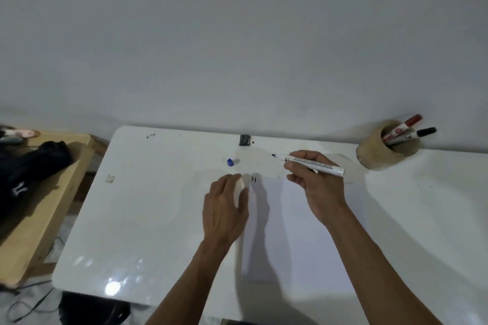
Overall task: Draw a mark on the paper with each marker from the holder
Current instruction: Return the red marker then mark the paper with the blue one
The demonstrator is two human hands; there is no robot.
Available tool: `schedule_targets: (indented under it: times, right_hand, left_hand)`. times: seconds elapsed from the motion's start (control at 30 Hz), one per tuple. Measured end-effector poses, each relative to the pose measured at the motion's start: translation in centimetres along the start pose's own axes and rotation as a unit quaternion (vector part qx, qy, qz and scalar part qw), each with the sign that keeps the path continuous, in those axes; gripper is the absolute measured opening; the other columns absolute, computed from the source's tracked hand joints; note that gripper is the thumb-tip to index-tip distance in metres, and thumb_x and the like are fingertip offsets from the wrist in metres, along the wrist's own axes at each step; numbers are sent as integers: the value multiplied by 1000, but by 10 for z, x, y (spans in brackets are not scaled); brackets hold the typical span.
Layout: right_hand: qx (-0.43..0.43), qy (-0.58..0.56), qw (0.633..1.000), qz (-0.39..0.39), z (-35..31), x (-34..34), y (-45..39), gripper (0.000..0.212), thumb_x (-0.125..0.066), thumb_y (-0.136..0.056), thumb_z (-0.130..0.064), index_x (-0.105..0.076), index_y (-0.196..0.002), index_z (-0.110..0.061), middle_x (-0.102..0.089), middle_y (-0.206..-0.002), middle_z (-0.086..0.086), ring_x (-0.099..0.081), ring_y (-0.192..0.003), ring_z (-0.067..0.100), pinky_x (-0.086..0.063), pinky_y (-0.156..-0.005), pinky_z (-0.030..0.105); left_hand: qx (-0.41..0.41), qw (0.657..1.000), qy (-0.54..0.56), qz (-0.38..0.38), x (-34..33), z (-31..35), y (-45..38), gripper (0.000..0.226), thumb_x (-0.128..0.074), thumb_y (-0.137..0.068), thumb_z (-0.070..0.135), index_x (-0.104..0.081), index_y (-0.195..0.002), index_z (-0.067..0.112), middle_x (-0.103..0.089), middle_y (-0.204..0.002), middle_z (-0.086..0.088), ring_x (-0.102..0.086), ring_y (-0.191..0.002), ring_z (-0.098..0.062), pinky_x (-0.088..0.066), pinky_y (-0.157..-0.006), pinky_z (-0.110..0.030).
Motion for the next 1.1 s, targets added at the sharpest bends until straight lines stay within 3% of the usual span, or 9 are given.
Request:
schedule_targets:
  times: [0.1,0.23,0.37,0.47,0.67,0.73,0.83,0.97,1.1]
  right_hand:
    - [-4,-7,1000,12,-2,2,9,23,-75,-82,11,-72,-86,-11,-76,-91,6,-73,-78,16,-59,-65,25]
    - [-3,0,1000,31,2,7,16,27,-77,-80,11,-69,-85,-14,-77,-95,12,-72,-79,19,-59,-66,31]
    - [-7,19,999,36,6,12,19,26,-78,-80,10,-71,-78,-15,-79,-95,11,-71,-81,22,-60,-69,34]
    - [-15,23,999,45,6,15,21,21,-77,-81,9,-73,-82,-11,-77,-92,11,-69,-83,23,-60,-70,32]
    - [10,28,998,46,-10,4,37,10,-76,-87,-2,-74,-96,-5,-79,-84,9,-75,-82,25,-60,-66,28]
    - [32,45,997,49,-20,-3,43,10,-77,-88,-6,-73,-97,-3,-78,-78,5,-77,-79,23,-59,-63,27]
    - [71,79,993,47,-32,-12,57,9,-77,-88,-9,-74,-94,-3,-78,-79,10,-78,-77,24,-59,-60,25]
    - [91,94,990,47,-36,-18,81,7,-76,-88,-9,-74,-92,-4,-78,-80,14,-78,-76,26,-61,-60,27]
    - [96,111,988,38,-34,-24,106,5,-76,-88,-10,-75,-88,-5,-78,-78,12,-78,-75,25,-60,-60,27]
  left_hand:
    - [36,999,-6,12,16,0,-34,39,-59,-96,24,-55,-135,20,-58,-133,-5,-55,-120,-27,-54,-88,-45]
    - [47,995,-62,-56,10,-8,-68,39,-56,-99,26,-54,-138,21,-57,-134,-3,-51,-123,-28,-51,-91,-45]
    - [33,993,-83,-73,4,-14,-77,26,-56,-99,20,-68,-120,12,-66,-113,-8,-58,-111,-29,-51,-83,-40]
    - [58,995,-57,-63,6,-20,-75,18,-57,-98,15,-71,-103,5,-68,-98,-12,-60,-89,-29,-47,-70,-36]
    - [141,975,164,-48,29,-12,-47,12,-68,-90,11,-76,-98,14,-75,-84,2,-64,-71,-11,-47,-73,-27]
    - [148,947,279,-57,34,0,-32,12,-69,-90,9,-77,-93,17,-74,-76,5,-64,-66,-6,-51,-71,-28]
    - [146,900,404,-69,40,15,-11,13,-67,-92,7,-77,-96,14,-75,-77,2,-66,-73,-10,-57,-74,-30]
    - [124,868,471,-98,50,31,12,12,-67,-92,8,-76,-100,11,-75,-80,6,-66,-75,-9,-56,-76,-29]
    - [96,864,477,-125,60,36,33,14,-65,-92,6,-76,-98,14,-77,-84,8,-67,-77,-7,-56,-77,-29]
Point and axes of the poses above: each hand's wrist, its own y-axis away from the middle knuckle, its own x-axis out of the back of the hand, z = x × y, the point moved 8 cm from there along -y, towards the middle knuckle
